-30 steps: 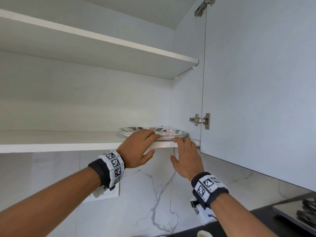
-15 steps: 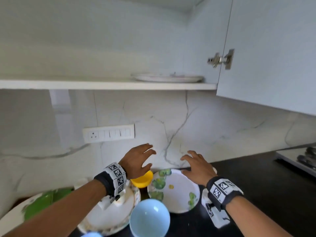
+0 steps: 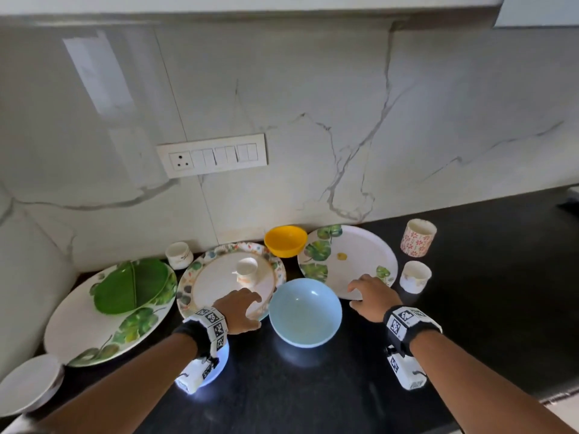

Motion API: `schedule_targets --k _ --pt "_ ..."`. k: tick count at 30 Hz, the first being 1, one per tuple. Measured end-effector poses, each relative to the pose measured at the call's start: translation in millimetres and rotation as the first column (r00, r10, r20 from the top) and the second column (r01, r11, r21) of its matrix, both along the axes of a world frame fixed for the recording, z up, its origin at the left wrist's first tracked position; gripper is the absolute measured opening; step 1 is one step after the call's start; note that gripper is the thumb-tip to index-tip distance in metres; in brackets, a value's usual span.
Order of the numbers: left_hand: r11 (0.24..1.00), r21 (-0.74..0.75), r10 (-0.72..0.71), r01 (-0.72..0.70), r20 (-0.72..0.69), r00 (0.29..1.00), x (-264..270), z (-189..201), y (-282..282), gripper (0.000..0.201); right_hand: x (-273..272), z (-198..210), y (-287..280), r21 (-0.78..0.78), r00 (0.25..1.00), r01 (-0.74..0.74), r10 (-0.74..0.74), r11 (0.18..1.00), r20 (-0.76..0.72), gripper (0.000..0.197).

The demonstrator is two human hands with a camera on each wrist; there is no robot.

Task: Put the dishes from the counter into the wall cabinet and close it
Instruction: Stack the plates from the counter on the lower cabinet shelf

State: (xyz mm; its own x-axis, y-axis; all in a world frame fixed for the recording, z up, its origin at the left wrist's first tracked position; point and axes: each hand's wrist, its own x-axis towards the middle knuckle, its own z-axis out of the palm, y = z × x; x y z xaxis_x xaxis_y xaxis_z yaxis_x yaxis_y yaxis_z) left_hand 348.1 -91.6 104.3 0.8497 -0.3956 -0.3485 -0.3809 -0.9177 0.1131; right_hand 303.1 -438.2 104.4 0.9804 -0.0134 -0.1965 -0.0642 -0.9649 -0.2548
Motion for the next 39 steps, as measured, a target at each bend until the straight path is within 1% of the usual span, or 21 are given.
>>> schedule_targets --k 2,5,7,9,12,15,17,20,23,29,35,39 --pt "0.999 0.039 -0.006 0.007 -0.040 0.999 1.2 -7.9 -2.9 0.081 7.7 -10.7 1.6 0.012 1.000 -0.005 0.005 1.000 0.006 0.042" --pt "0.996 0.083 -0.007 0.015 -0.097 0.995 6.8 -23.2 -9.7 0.094 22.3 -28.5 1.3 0.022 1.000 0.000 0.000 1.000 0.009 0.053" --pt "0.994 0.108 -0.006 0.018 -0.115 0.993 8.1 -29.9 -14.2 0.099 30.0 -37.0 -0.3 0.006 1.000 -0.008 0.008 1.000 0.015 0.061" --pt "0.991 0.134 -0.006 0.023 -0.126 0.992 11.0 -35.3 -19.2 0.102 37.5 -44.4 -3.4 -0.029 1.000 -0.011 0.011 1.000 0.002 0.069" --pt "0.989 0.150 0.013 0.006 -0.128 0.992 14.1 -38.2 -25.5 0.102 45.8 -51.6 -8.1 -0.090 0.998 -0.018 0.013 0.996 -0.055 0.080" --pt "0.989 0.147 0.022 -0.004 -0.123 0.992 14.6 -40.6 -28.4 0.103 52.2 -57.4 -11.7 -0.118 0.993 -0.018 0.003 0.993 -0.122 0.084" --pt "0.989 0.148 0.022 -0.004 -0.122 0.992 13.3 -40.8 -29.1 0.104 53.6 -62.0 -12.6 -0.131 0.987 -0.029 0.007 0.991 -0.163 0.082" --pt "0.989 0.146 0.015 0.002 -0.115 0.993 13.2 -41.1 -29.2 0.104 53.6 -68.7 -11.0 -0.175 0.974 -0.094 0.054 0.980 -0.219 0.072" --pt "0.989 0.149 0.015 0.002 -0.109 0.994 12.9 -40.7 -29.6 0.105 50.6 -70.1 -8.8 -0.237 0.975 -0.139 0.091 0.961 -0.205 0.065" --pt "0.989 0.149 0.005 0.012 -0.109 0.994 13.1 -37.5 -29.8 0.103 45.0 -57.0 -8.8 -0.342 0.979 -0.194 0.159 0.919 -0.129 0.060" --pt "0.991 0.132 0.004 0.009 -0.101 0.995 11.5 -33.8 -28.0 0.104 40.2 -21.2 -13.6 -0.406 0.961 -0.232 0.273 0.884 0.044 0.050" --pt "0.993 0.118 0.006 0.007 -0.106 0.994 10.8 -30.7 -27.2 0.100 34.9 2.0 -14.4 -0.433 0.939 -0.255 0.328 0.865 0.103 0.041"
